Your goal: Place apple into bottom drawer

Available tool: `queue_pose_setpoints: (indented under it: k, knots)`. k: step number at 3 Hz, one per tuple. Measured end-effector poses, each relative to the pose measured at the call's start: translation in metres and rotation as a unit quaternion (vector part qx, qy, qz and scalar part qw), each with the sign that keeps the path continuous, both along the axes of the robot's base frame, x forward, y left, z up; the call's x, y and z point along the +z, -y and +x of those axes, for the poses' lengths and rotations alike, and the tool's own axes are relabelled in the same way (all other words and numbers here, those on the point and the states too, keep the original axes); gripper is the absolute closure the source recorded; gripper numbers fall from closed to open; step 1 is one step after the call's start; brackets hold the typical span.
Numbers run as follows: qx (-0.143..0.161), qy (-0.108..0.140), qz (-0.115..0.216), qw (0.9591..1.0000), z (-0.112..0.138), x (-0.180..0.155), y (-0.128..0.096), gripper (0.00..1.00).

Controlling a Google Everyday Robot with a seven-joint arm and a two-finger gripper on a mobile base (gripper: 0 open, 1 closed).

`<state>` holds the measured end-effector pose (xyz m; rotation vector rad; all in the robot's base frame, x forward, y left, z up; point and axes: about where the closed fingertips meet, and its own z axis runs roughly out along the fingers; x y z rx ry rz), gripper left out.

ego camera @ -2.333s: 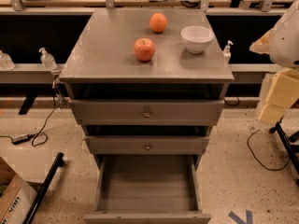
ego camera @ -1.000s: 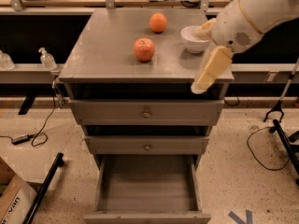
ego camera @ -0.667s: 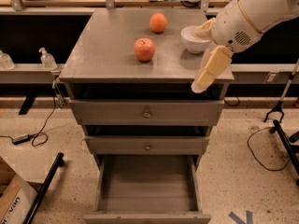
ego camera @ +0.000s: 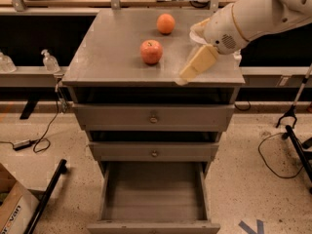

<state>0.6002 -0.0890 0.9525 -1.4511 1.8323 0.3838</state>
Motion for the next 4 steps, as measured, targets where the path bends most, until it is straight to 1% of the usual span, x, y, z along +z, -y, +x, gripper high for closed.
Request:
queue_pose_setpoints:
  k: [1,2,3,4]
  knots:
    - [-0.044,0.017,0.055,0.9974,0.042,-0.007,-0.014,0.0]
    - [-0.132,0.037,0.064,0.9884,0.092,-0.022,-0.014,0.0]
    - [-0.136,0.043,0.075,0.9869,0.094,-0.015,-0.015,0.0]
    - [-0.131,0.011,0.113,0.9849,0.106,-0.044,-0.045,0.0]
